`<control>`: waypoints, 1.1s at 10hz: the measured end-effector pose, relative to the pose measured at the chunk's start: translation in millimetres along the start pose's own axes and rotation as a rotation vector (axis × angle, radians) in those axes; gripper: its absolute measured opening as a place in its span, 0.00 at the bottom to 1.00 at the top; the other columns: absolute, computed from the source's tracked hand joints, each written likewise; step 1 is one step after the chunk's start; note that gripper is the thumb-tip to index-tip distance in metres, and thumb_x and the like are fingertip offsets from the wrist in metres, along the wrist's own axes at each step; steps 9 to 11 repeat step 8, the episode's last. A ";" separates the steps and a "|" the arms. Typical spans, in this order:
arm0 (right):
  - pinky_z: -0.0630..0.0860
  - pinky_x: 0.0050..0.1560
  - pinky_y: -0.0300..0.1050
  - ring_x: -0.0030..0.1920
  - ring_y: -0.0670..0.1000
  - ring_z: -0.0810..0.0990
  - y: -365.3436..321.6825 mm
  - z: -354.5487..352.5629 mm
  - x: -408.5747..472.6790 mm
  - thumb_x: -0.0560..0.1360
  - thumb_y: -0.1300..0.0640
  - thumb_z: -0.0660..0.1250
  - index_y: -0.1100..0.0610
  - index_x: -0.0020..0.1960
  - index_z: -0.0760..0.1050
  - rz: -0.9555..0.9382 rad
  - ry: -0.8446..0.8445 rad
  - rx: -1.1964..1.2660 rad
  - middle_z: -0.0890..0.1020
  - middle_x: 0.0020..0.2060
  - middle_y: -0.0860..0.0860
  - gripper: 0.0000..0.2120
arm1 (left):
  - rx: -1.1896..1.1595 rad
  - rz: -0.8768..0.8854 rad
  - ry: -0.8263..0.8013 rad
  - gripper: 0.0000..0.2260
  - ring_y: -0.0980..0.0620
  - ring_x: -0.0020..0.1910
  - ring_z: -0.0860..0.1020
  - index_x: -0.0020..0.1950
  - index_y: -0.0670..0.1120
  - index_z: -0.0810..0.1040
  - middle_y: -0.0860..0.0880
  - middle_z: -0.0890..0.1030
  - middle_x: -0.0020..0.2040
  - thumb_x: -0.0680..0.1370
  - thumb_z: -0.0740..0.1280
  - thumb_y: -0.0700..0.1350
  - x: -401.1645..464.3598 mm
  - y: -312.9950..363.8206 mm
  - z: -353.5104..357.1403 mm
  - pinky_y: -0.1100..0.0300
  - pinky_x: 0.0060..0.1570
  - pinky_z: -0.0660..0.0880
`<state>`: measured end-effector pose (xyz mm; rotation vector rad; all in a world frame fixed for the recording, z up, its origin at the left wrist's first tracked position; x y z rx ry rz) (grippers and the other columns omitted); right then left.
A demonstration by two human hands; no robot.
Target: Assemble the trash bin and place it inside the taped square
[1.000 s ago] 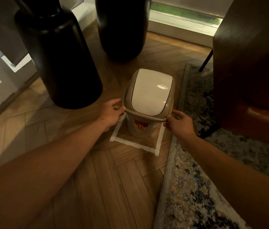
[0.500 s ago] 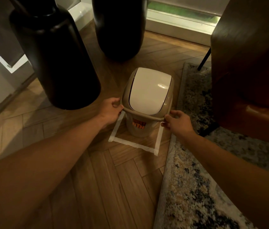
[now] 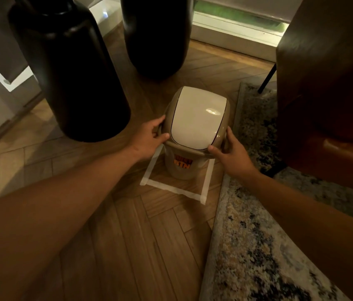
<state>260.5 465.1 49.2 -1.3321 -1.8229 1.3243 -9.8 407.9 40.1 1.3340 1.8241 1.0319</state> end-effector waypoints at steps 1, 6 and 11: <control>0.68 0.69 0.37 0.74 0.42 0.68 5.2 2.3 1.7 0.79 0.60 0.74 0.46 0.86 0.49 -0.004 0.007 -0.040 0.70 0.79 0.45 0.46 | 0.046 0.003 -0.015 0.33 0.49 0.63 0.76 0.78 0.56 0.60 0.51 0.67 0.76 0.77 0.70 0.42 0.4 -11.2 1.2 0.57 0.61 0.73; 0.64 0.68 0.36 0.72 0.40 0.65 7.9 4.1 5.3 0.79 0.60 0.75 0.45 0.86 0.50 0.006 0.050 -0.112 0.70 0.79 0.46 0.46 | 0.042 0.005 -0.003 0.33 0.67 0.46 0.76 0.78 0.57 0.60 0.53 0.69 0.74 0.77 0.70 0.41 7.7 -19.9 1.9 0.70 0.49 0.71; 0.69 0.73 0.45 0.76 0.48 0.71 -2.2 4.4 3.1 0.77 0.61 0.76 0.46 0.85 0.53 -0.017 0.064 -0.091 0.73 0.77 0.48 0.45 | 0.042 0.053 -0.012 0.33 0.56 0.64 0.72 0.78 0.57 0.58 0.52 0.68 0.75 0.78 0.69 0.45 5.3 -13.8 3.8 0.58 0.64 0.71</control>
Point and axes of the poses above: each hand's wrist, its own x-axis towards the middle knuckle, its own z-axis out of the palm, y = z × x, the point moved 2 cm from there along x, towards the middle knuckle
